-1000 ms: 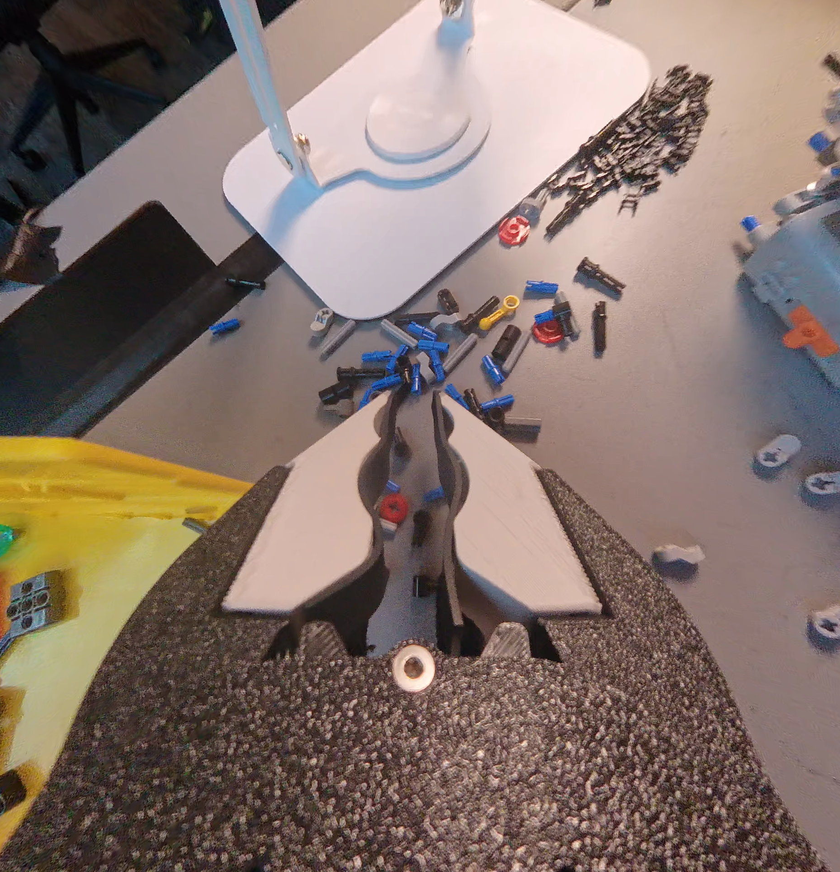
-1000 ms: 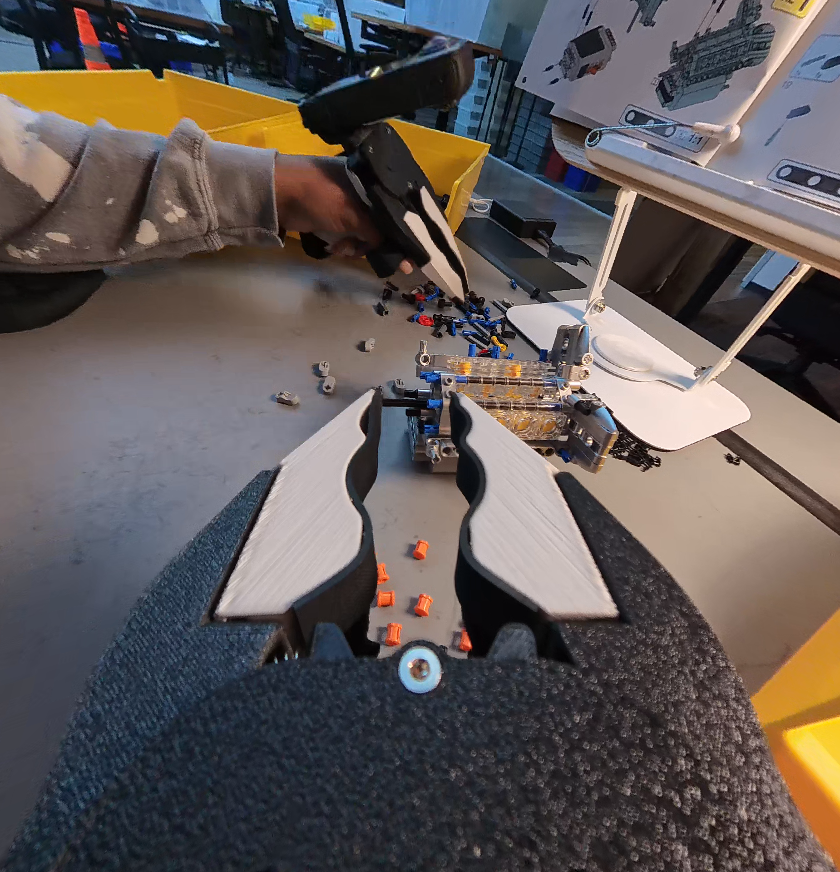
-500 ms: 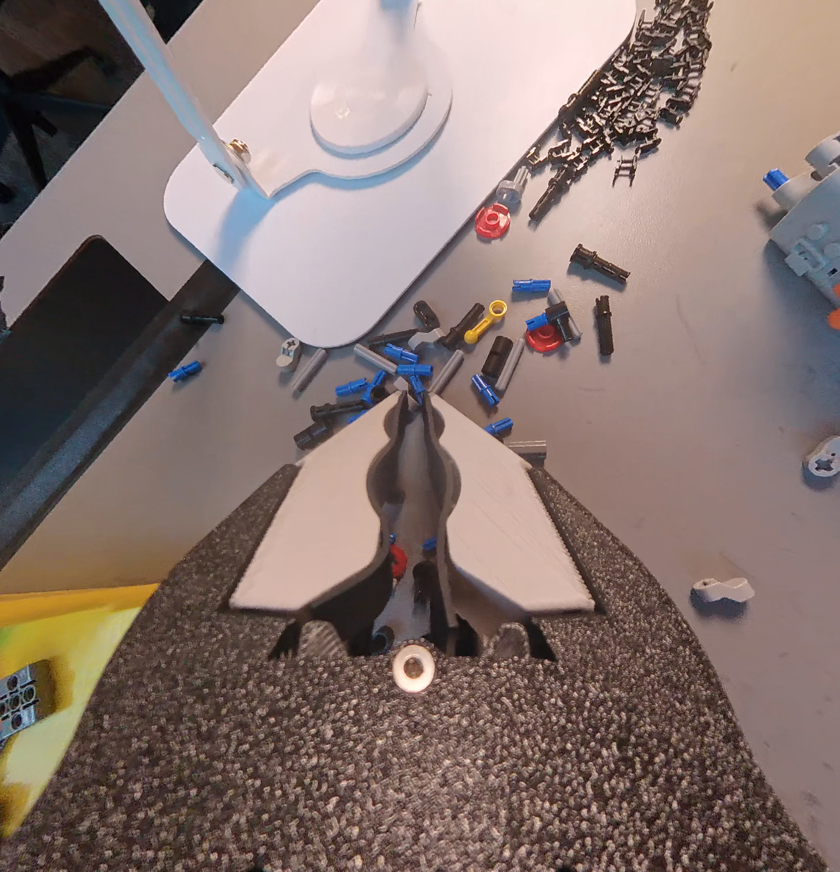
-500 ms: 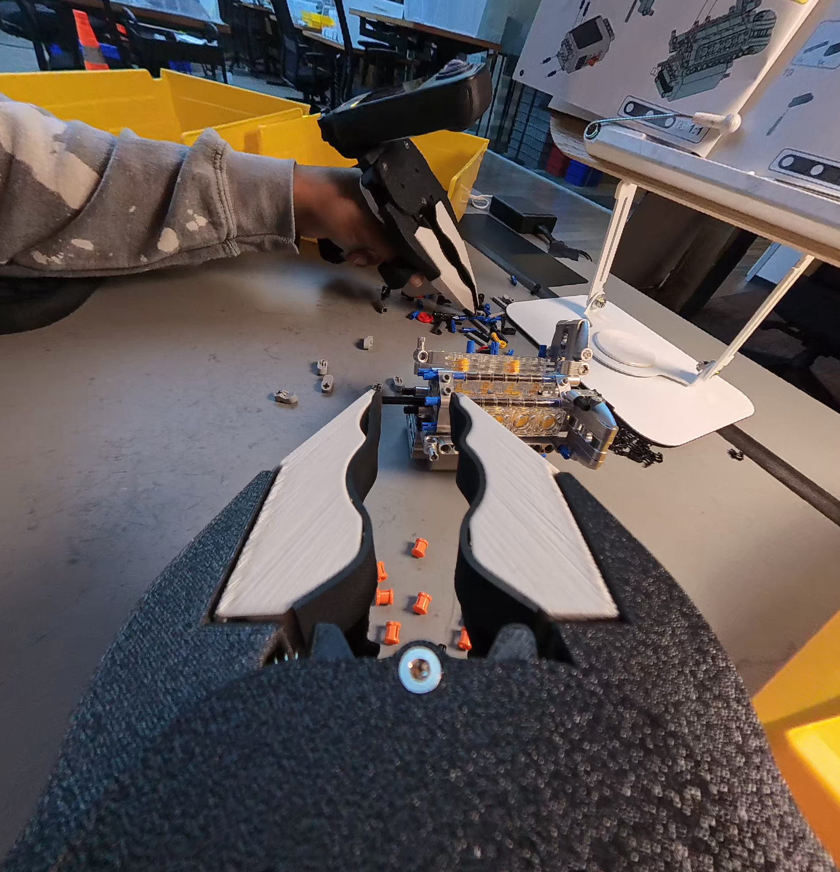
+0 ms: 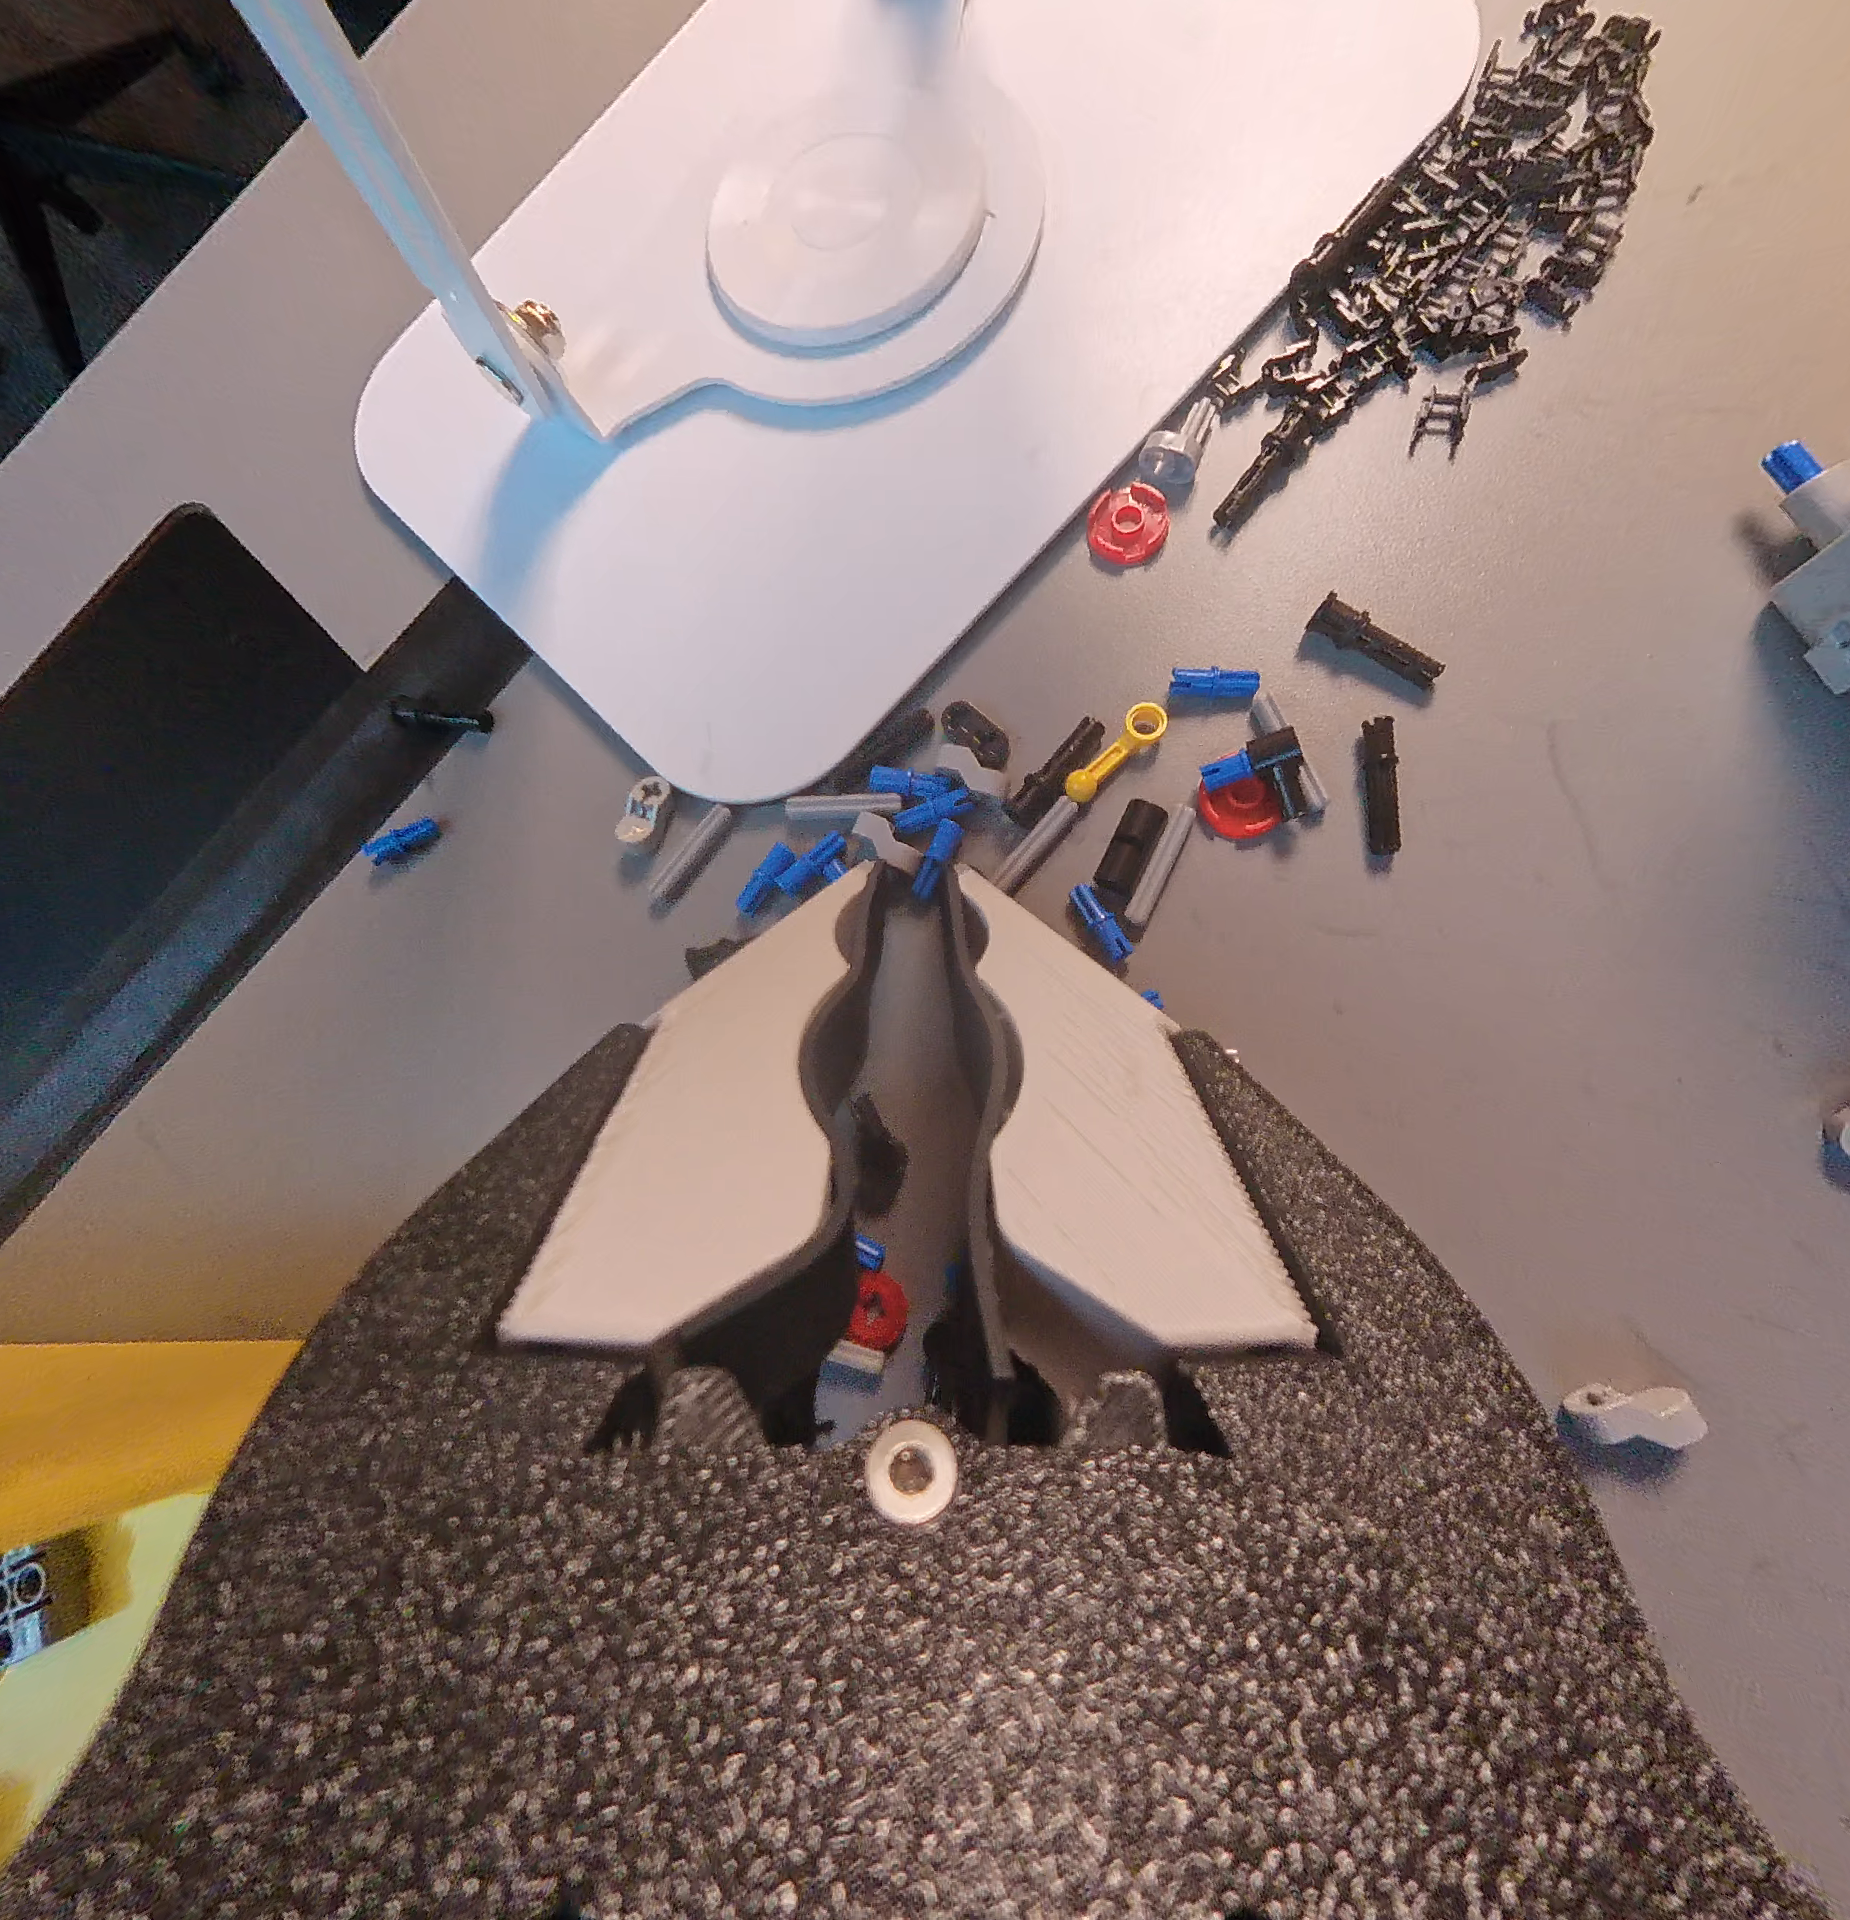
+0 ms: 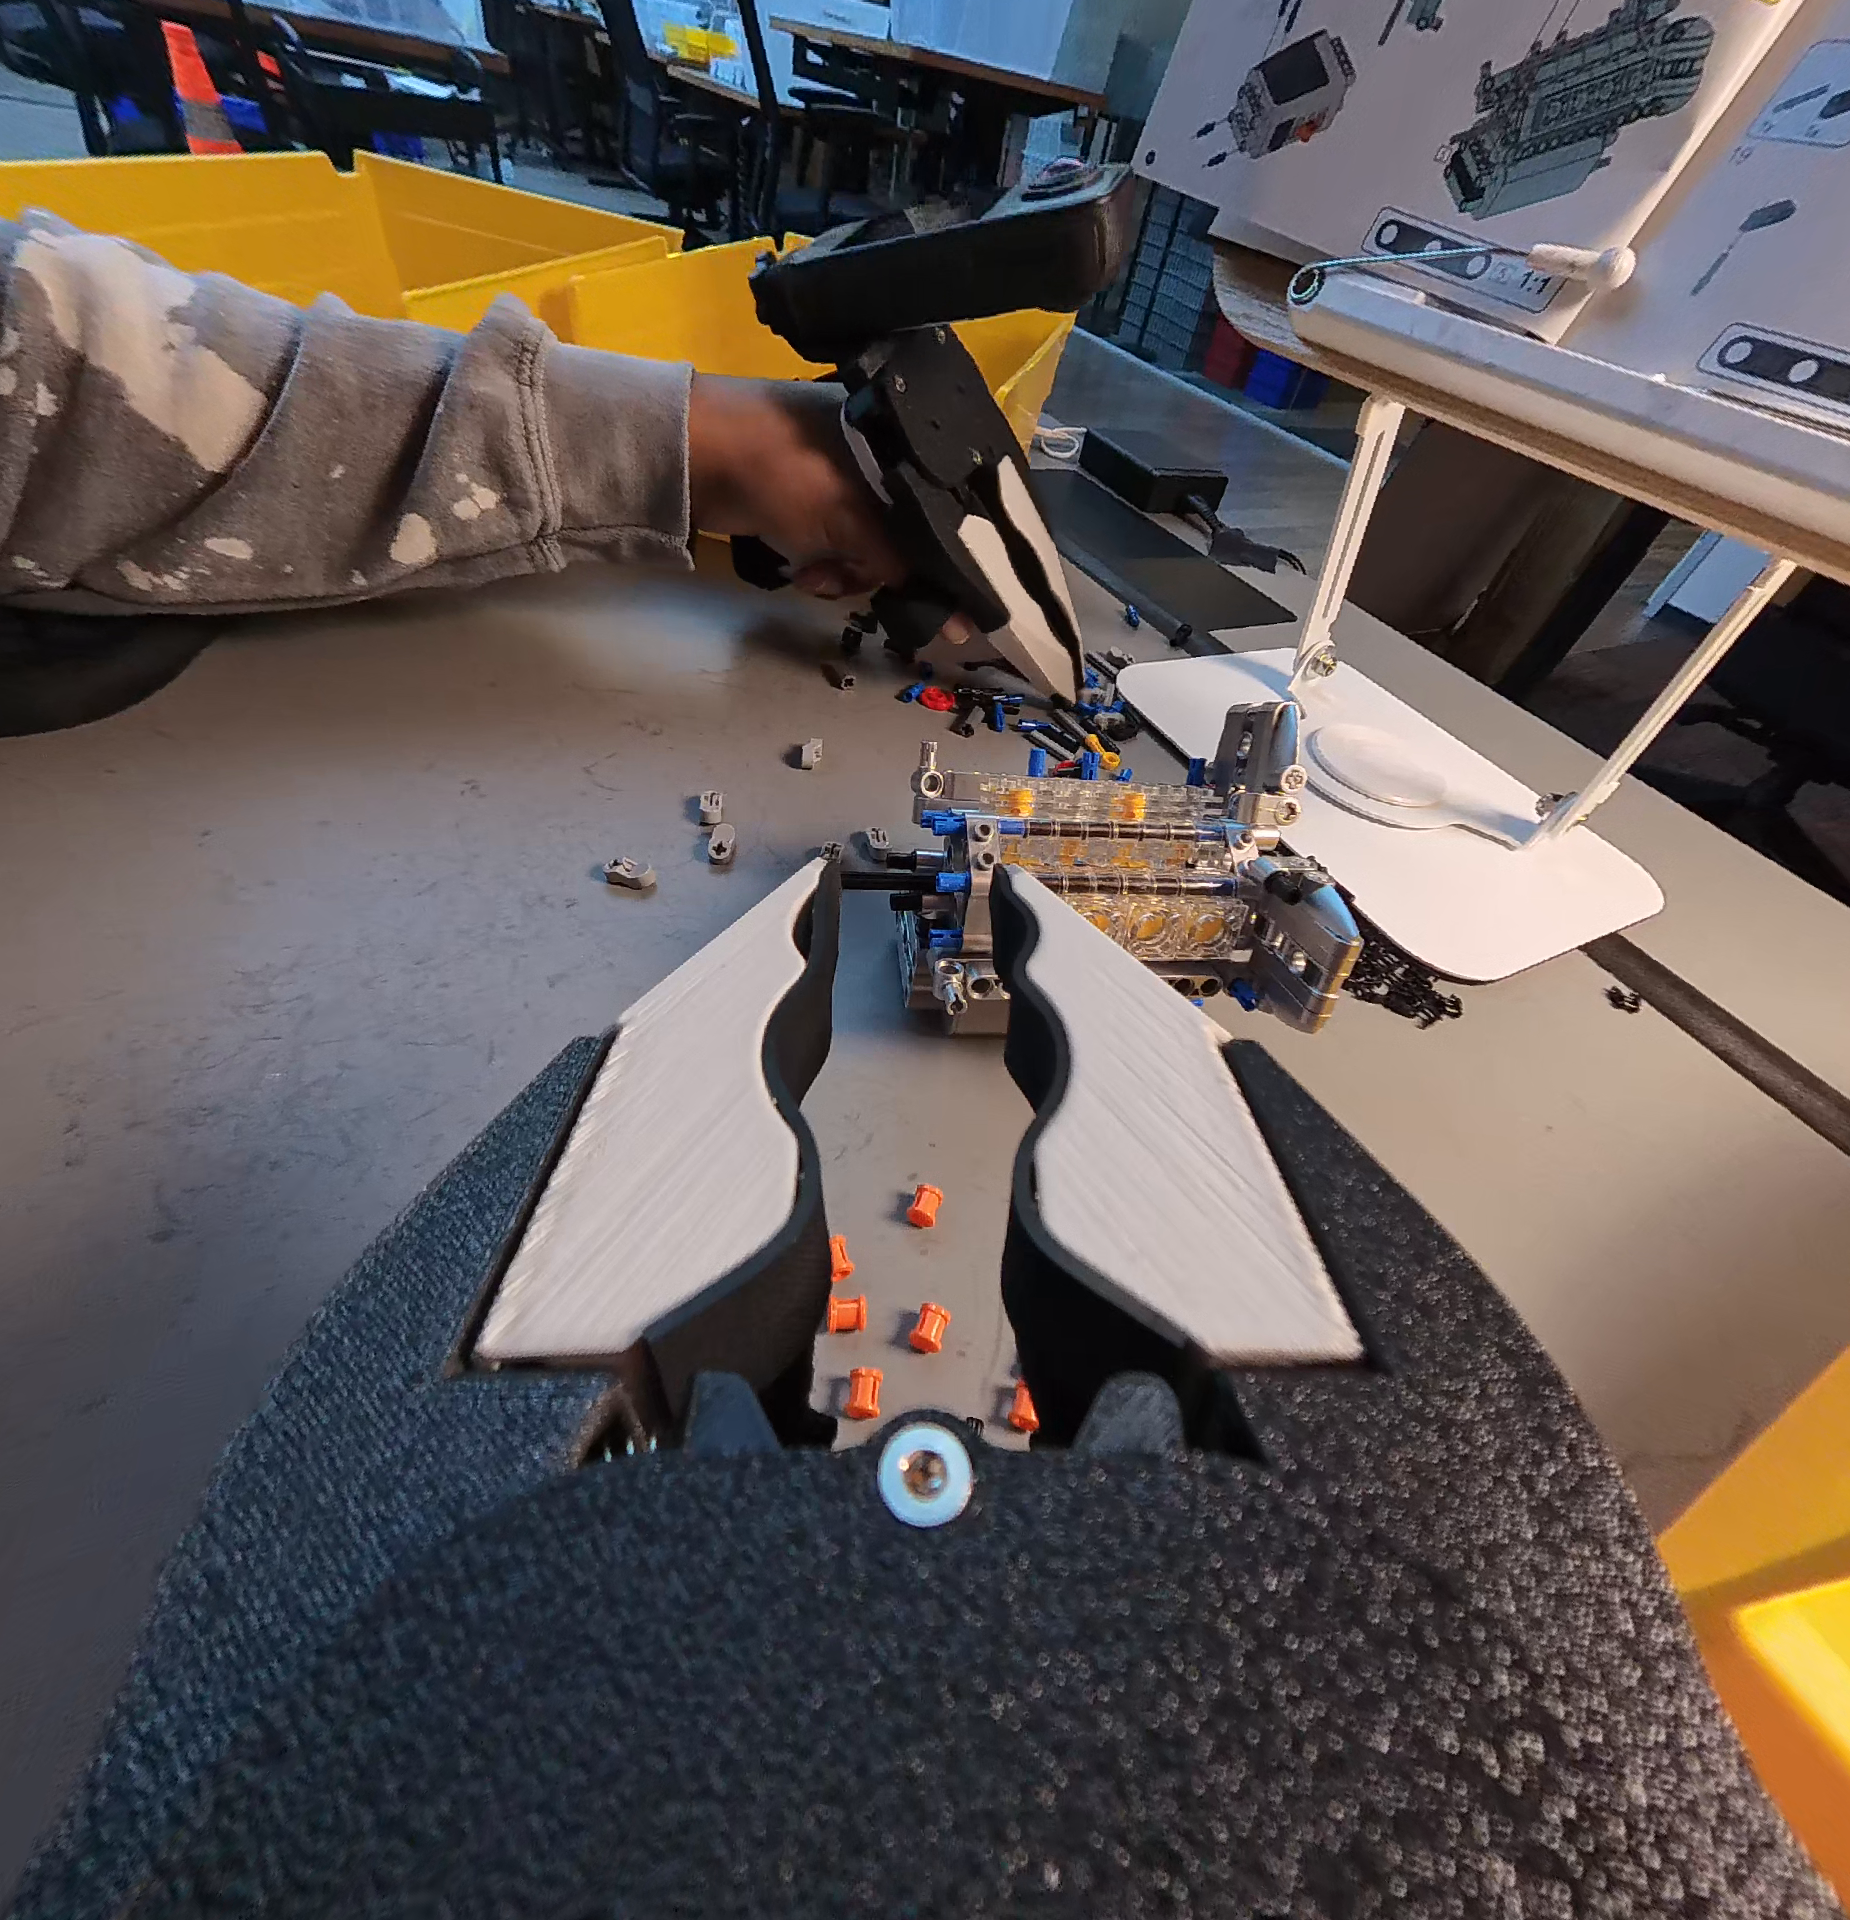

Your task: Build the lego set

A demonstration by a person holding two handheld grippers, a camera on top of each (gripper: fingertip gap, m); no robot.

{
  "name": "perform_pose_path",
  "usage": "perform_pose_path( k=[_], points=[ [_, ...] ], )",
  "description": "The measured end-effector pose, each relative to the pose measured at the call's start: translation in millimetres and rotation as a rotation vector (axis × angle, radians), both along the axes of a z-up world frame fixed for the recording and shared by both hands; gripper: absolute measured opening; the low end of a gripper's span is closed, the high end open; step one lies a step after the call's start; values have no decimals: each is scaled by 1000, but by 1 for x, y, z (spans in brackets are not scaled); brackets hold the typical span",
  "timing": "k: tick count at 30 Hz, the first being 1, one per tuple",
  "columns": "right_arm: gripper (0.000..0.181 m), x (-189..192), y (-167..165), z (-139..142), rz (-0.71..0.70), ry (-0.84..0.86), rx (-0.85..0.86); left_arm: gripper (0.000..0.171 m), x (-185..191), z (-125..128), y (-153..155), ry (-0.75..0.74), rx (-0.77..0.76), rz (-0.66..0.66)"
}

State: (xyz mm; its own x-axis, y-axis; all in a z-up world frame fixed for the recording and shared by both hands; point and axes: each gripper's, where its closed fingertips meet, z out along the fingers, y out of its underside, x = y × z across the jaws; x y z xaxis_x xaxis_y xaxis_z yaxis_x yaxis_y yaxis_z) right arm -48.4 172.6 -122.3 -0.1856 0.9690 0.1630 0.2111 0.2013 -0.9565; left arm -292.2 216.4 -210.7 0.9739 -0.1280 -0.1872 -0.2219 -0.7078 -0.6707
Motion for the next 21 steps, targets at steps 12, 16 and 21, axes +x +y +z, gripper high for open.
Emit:
perform_pose_path(
  k=[12, 16, 21],
  points=[
    [28, 0, 0, -1, 1, -5, 3, 7, 17, 14, -6, -98, 15, -83],
    [28, 0, 0, -1, 1, -4, 4, 10, 5, 9, 6, -68, 23, -14],
    [28, 0, 1, 0, -1, -1, -2, 13, 6, 0, 12, -54, 0, -20]
  ],
)
